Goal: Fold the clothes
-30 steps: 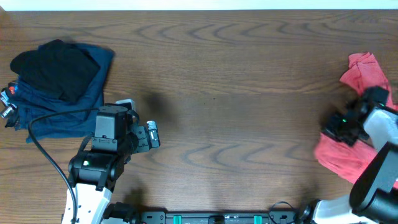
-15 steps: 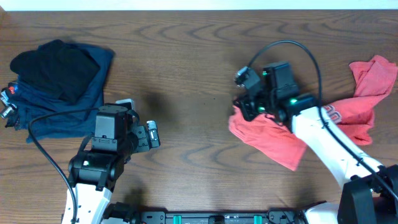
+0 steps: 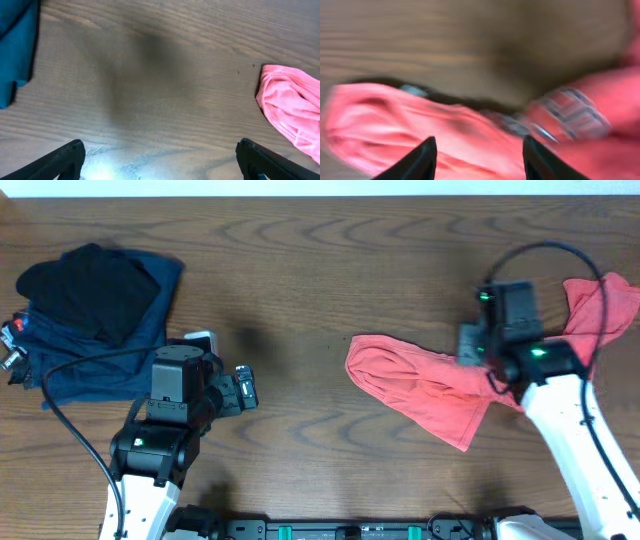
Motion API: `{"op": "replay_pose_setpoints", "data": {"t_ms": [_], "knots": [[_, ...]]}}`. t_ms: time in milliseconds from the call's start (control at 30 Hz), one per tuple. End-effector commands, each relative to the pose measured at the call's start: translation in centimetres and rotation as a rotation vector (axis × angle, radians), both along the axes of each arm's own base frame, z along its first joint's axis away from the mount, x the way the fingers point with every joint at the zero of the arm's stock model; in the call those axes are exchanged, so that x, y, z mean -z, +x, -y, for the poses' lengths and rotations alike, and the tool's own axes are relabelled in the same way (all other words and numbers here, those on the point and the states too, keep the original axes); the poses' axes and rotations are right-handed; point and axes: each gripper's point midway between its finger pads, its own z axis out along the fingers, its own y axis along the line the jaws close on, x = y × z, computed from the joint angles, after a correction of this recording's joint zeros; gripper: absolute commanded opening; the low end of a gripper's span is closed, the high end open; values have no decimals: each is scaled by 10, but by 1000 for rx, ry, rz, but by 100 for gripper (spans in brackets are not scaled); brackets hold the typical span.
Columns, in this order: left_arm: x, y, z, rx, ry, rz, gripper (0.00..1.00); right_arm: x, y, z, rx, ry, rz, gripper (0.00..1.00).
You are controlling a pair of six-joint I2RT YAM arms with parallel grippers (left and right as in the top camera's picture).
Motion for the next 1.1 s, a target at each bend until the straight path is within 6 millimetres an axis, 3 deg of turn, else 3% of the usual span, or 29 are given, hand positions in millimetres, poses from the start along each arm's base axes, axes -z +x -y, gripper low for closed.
{"op": "replay_pose_setpoints", "data": {"t_ms": [0, 133, 267, 567, 867, 1067], "knots": [[-9, 5, 3, 9, -12, 24, 98, 20, -31, 33, 183, -16, -136, 49], [-6, 7, 4, 8, -11, 15, 98, 53, -65, 48, 308, -5, -262, 48], [-3, 8, 4, 9, -11, 4, 98, 81, -85, 57, 513, 36, -280, 48], [-2, 8, 5, 11, -12, -2, 98, 123, -81, 53, 802, 214, -147, 47], [-2, 8, 4, 11, -12, -2, 98, 127, -74, 54, 899, 274, -81, 38], [-2, 8, 4, 11, -12, -2, 98, 97, -61, 65, 862, 286, 23, 39]]}}
